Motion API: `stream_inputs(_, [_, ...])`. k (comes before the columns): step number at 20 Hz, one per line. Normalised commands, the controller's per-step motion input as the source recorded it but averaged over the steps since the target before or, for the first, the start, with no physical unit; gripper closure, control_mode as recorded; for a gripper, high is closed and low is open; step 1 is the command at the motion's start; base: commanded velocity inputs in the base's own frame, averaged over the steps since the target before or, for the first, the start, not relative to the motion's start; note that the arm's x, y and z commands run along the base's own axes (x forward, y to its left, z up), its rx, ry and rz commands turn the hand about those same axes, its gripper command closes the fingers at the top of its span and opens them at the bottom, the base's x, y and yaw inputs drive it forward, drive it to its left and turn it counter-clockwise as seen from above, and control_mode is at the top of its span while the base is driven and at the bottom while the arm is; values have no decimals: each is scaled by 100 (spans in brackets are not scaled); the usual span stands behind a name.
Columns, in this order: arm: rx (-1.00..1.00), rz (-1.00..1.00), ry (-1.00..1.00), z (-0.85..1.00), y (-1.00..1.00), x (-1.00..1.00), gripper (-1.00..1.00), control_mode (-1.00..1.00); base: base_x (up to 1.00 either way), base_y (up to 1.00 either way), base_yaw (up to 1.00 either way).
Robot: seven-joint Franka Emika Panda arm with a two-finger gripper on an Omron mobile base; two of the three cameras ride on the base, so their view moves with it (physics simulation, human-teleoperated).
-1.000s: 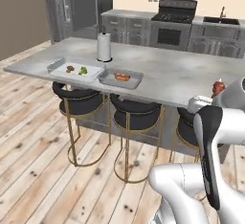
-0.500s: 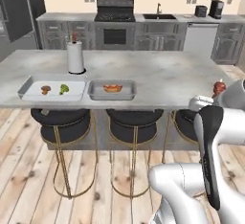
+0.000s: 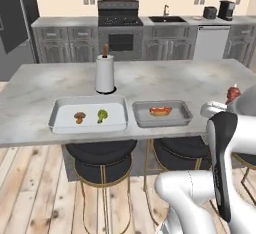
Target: Place the cold items (broccoli and mushroom) from the fridge in one tupperware on the dining counter. Place the warm items (hot dog and kebab skewer) in the stove area in another tupperware.
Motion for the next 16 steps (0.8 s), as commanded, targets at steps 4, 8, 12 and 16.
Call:
stream_inputs(4, [0, 0, 0, 0, 0, 0, 100, 100, 100, 63, 0])
stream_inputs(8, [0, 0, 0, 0, 0, 0, 100, 100, 96, 17, 0])
stream_inputs(12, [0, 0, 0, 0, 0, 0, 100, 100, 89, -2, 0])
stream_inputs(16, [6, 3, 14, 3, -14, 49, 100, -100, 45, -6, -1])
